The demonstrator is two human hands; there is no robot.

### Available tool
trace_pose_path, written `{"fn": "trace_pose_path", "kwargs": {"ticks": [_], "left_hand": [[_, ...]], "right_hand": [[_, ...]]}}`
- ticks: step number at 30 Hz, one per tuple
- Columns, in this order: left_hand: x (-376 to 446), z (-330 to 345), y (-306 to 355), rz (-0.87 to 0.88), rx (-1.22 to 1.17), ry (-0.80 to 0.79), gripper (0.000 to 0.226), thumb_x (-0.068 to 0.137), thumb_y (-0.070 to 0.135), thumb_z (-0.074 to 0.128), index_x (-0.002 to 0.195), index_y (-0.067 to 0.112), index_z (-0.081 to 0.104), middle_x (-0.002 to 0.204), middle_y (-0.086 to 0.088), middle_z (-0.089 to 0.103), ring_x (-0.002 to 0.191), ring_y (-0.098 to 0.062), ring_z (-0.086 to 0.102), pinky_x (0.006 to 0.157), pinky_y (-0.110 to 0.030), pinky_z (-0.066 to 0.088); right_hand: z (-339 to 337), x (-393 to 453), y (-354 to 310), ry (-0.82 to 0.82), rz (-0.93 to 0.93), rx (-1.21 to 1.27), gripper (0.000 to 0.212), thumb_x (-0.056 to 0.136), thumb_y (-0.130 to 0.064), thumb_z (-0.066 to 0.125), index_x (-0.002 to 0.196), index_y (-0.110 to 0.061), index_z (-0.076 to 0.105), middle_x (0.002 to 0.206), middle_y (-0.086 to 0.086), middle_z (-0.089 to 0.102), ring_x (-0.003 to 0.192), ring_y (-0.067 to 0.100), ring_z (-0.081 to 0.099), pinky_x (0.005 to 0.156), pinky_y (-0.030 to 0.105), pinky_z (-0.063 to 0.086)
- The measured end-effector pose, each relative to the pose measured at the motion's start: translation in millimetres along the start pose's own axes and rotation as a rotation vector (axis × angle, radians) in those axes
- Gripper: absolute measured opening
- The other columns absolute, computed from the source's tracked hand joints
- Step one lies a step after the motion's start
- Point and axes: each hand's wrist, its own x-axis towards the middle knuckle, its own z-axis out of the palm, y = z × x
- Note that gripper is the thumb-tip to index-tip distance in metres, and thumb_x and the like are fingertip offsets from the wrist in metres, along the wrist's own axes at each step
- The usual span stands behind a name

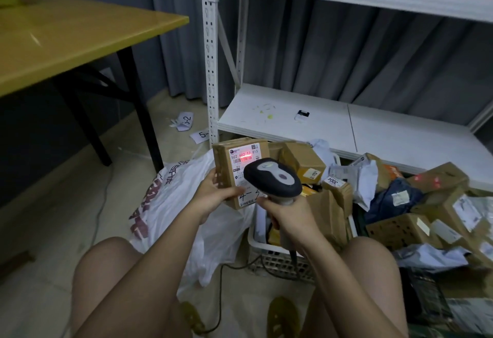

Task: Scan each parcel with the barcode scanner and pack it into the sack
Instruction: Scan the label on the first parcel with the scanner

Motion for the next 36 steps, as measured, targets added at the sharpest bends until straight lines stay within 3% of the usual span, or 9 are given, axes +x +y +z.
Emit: {"fn": "trace_pose_path", "kwargs": {"ticks": [5,10,15,18,21,25,31,36], "left_hand": [[0,-2,-2,-0.001,0.005,-0.004,0.079,0.07,0.013,0.084,0.138,0.021,0.044,0.112,0.007,0.063,0.105,-0.014,0.062,0.089,-0.035,0.053],[1,-3,-3,-0.001,0.002,0.002,0.08,0.07,0.015,0.084,0.138,0.023,0.043,0.116,0.006,0.062,0.109,-0.017,0.061,0.095,-0.039,0.051],[0,-4,-3,0.012,-0.01,0.006,0.069,0.074,0.009,0.081,0.132,0.023,0.046,0.109,0.009,0.062,0.101,-0.011,0.062,0.078,-0.027,0.053],[1,-13,-9,-0.016,-0.01,0.031,0.065,0.075,0.008,0.079,0.128,0.026,0.045,0.106,0.013,0.06,0.103,-0.014,0.06,0.082,-0.029,0.053],[3,-29,-22,-0.054,-0.015,0.114,0.063,0.076,0.01,0.079,0.129,0.022,0.047,0.112,0.007,0.06,0.108,-0.016,0.059,0.092,-0.035,0.052],[7,-55,-44,-0.105,-0.039,0.233,0.057,0.078,0.014,0.077,0.128,0.021,0.049,0.113,0.006,0.063,0.106,-0.015,0.061,0.084,-0.03,0.052],[22,-90,-69,-0.164,-0.036,0.415,0.068,0.076,0.016,0.08,0.135,0.017,0.047,0.124,0.001,0.062,0.106,-0.019,0.061,0.083,-0.029,0.05],[36,-100,-78,-0.185,0.026,0.355,0.078,0.074,0.016,0.081,0.141,0.019,0.041,0.132,0.0,0.058,0.111,-0.017,0.058,0.079,-0.025,0.05]], "right_hand": [[1,0,-2,-0.002,0.053,0.011,0.015,0.084,-0.004,0.069,0.074,-0.007,0.059,0.053,0.005,0.047,0.045,0.012,0.041,0.042,0.019,0.035],[2,-1,-2,-0.004,0.079,-0.011,0.015,0.085,-0.005,0.069,0.074,-0.007,0.059,0.055,0.007,0.047,0.042,0.01,0.042,0.041,0.018,0.036],[4,1,-2,-0.017,0.051,0.006,0.02,0.085,-0.003,0.07,0.07,-0.01,0.058,0.048,0.001,0.048,0.038,0.005,0.042,0.04,0.015,0.037],[6,9,-1,0.0,0.043,0.007,0.014,0.083,-0.007,0.073,0.077,-0.011,0.061,0.052,-0.003,0.055,0.047,0.007,0.05,0.043,0.015,0.041],[10,27,6,0.089,0.077,0.031,0.013,0.083,-0.011,0.074,0.091,-0.01,0.062,0.069,0.004,0.061,0.059,0.012,0.055,0.044,0.013,0.044],[21,67,24,0.143,0.217,0.091,0.024,0.083,-0.01,0.073,0.103,-0.006,0.06,0.078,0.01,0.062,0.058,0.016,0.057,0.046,0.02,0.048],[51,145,44,0.135,0.3,0.027,0.026,0.085,-0.004,0.068,0.105,-0.013,0.054,0.09,0.004,0.061,0.079,0.018,0.061,0.067,0.031,0.049],[66,203,60,0.06,0.304,-0.165,0.056,0.08,-0.009,0.076,0.13,-0.007,0.052,0.114,0.008,0.059,0.099,0.028,0.057,0.077,0.039,0.052]]}}
